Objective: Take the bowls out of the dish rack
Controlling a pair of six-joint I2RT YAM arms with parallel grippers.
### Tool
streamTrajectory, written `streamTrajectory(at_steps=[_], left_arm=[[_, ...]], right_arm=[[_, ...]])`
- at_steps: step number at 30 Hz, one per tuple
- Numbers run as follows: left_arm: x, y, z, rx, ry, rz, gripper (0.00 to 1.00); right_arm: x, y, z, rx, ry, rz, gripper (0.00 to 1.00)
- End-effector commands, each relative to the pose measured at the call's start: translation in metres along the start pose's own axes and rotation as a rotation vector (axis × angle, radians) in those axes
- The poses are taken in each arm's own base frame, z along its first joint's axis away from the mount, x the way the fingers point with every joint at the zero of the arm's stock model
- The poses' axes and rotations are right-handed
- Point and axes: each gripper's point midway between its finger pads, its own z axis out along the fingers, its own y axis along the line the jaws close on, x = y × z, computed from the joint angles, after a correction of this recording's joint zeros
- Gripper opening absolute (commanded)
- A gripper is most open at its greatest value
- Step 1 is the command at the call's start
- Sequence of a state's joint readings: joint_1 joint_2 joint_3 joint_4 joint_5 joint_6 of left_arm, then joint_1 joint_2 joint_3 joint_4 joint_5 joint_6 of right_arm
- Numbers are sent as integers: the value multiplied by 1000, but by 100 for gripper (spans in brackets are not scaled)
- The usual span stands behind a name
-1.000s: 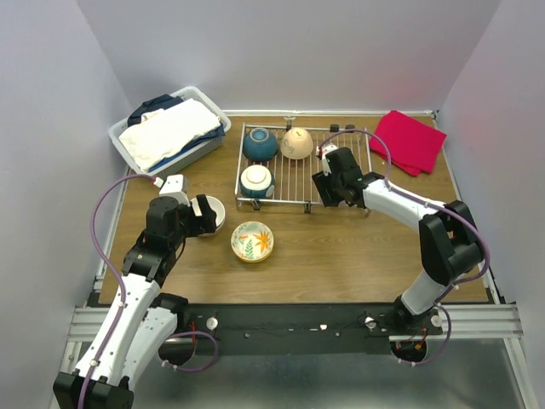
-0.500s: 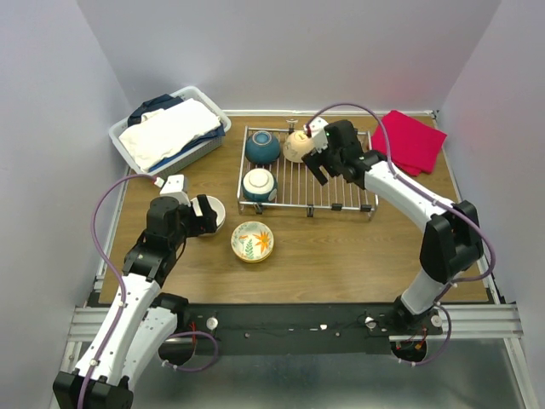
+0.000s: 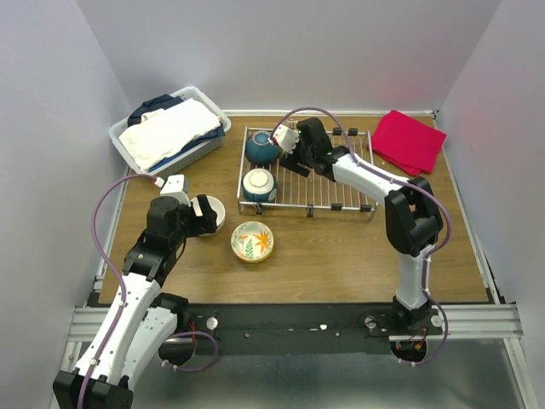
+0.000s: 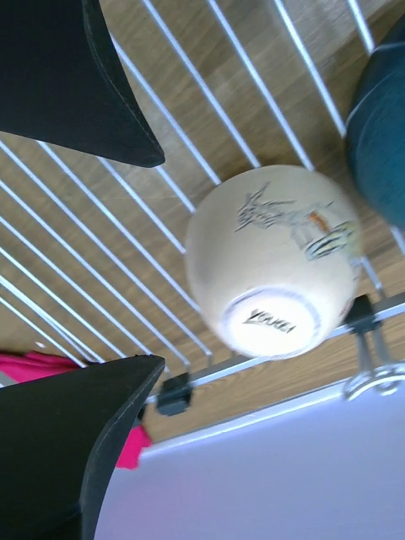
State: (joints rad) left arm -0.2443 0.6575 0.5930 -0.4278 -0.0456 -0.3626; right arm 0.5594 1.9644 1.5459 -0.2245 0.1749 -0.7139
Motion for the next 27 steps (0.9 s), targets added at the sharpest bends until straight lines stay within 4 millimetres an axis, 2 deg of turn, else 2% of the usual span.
streamTrajectory(at_steps=[1,7,11,27], left_arm=[[-2,4,1,-23,-12,10,96],[0,4,2,-22,-7,9,96],[0,3,2,-19,-8,10,95],[1,-3,2,5,-2,20,96]], right_arm=[[-24,1,24,36,-52,-151,100],[-22,4,39,91,-41,-209,100],[-21,6,39,86,-42,-228,100],[-3,37,67,14,-29,-261,100]])
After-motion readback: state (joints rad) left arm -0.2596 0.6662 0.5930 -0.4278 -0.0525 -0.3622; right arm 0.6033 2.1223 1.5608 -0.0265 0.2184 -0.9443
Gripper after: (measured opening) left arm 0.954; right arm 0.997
